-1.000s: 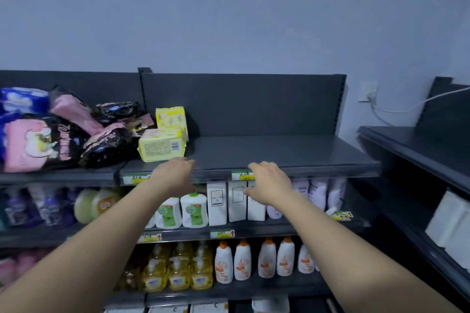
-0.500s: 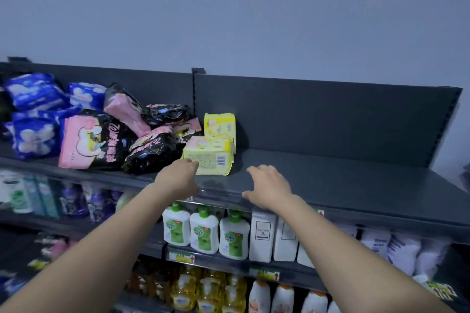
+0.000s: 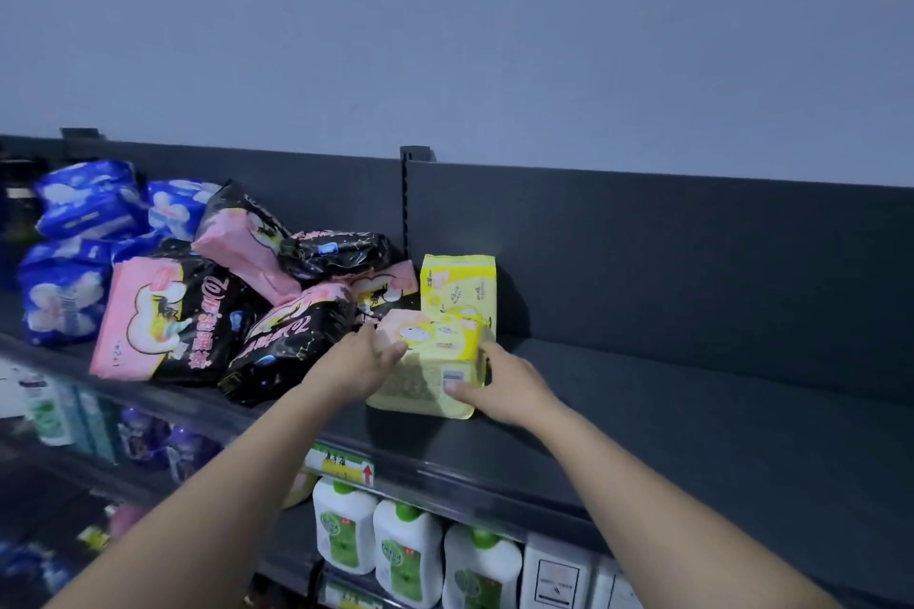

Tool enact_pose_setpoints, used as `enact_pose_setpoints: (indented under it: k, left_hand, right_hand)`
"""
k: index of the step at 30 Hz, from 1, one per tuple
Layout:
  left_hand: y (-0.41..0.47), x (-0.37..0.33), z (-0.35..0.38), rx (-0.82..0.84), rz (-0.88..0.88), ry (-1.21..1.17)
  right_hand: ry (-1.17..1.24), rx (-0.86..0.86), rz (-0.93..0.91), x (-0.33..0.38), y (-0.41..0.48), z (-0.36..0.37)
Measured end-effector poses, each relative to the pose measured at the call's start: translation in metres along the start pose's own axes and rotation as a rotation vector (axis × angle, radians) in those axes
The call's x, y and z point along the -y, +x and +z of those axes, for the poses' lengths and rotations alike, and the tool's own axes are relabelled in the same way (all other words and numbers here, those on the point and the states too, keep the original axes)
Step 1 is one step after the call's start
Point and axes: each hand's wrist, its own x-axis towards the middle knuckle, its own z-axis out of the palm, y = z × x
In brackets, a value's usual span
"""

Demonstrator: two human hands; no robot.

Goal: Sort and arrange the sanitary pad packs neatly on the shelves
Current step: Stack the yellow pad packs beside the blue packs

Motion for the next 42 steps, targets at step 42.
enact_pose_setpoints:
  k: [42]
  left_hand:
    - [0.130, -0.043, 0.039, 0.108, 0.093, -0.692]
  right_hand:
    - [0.117, -0.629, 0.253, -0.052, -0.061, -0.034]
